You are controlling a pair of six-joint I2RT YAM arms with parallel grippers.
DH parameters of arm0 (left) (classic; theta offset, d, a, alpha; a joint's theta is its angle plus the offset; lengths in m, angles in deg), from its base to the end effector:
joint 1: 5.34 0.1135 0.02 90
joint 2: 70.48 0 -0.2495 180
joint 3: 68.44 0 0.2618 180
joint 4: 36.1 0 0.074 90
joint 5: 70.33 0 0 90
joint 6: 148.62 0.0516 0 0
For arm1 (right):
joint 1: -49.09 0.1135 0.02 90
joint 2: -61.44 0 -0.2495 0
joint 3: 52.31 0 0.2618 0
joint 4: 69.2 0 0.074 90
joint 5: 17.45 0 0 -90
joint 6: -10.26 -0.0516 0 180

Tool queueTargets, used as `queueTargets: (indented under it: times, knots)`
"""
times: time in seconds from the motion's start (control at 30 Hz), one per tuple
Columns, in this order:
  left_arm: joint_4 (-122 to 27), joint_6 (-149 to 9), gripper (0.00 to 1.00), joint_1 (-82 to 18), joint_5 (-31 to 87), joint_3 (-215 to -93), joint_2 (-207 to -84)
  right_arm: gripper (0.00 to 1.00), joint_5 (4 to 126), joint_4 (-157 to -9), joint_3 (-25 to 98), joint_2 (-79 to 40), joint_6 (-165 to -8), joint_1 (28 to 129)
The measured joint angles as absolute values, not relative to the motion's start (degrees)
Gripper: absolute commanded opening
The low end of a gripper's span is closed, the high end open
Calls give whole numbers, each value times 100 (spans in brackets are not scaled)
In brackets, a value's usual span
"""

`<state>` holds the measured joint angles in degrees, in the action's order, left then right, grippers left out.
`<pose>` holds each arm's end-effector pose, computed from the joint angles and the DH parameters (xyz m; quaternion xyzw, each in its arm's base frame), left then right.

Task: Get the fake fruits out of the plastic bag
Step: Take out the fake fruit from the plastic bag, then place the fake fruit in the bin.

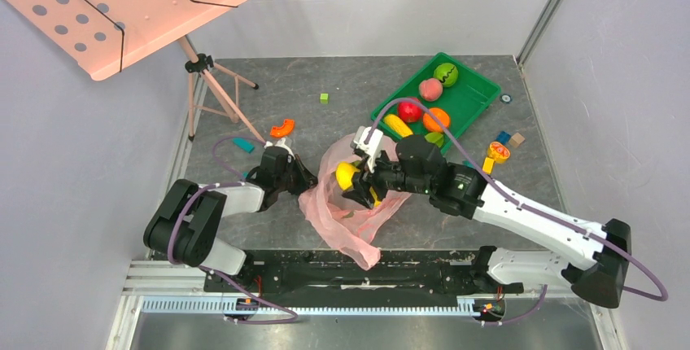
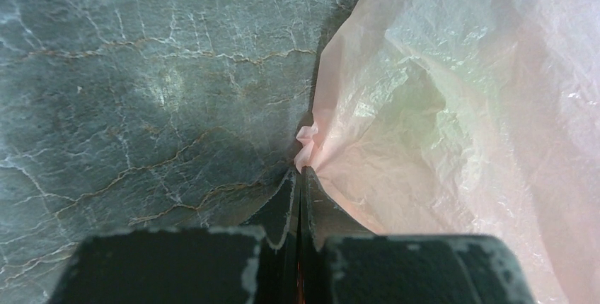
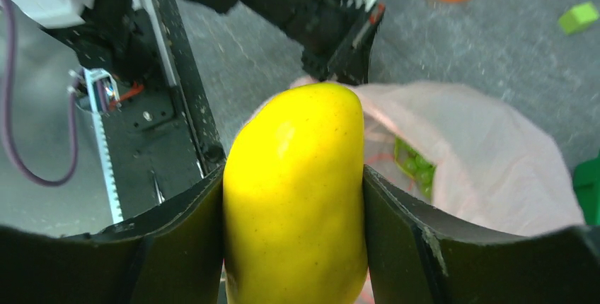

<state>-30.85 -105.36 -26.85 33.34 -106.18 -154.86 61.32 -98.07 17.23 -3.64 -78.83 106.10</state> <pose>0.2453 -0.1098 0.0894 -0.1498 0.8937 -0.3191 0.2775 0.1491 0.2482 0.3086 -0.4514 0.7063 0.3261 0.4370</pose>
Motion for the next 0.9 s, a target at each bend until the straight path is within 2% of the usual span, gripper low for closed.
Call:
queueTargets:
  times: [0.1,0.17,0.37,0.6,0.9]
  knots:
    - [-3117,-10536,2,-2685,3332,-10616,-15473,39,6052,-9814,2018,-270,-7947,10610]
    - [-3131,-10536,2,-2685,3332,-10618,-15464,44,6076,-9864,2296,-250,-8025,10608]
    - [-3170,-10536,2,-2685,3334,-10618,-15442,42,6602,-10225,3301,-578,-8211,10309]
    - [-3349,-10536,2,-2685,3325,-10590,-15309,41,6849,-10500,4121,-1492,-8316,8853]
    - [-3397,-10536,2,-2685,3328,-10522,-15211,41,6841,-10605,4256,-2123,-8454,6879]
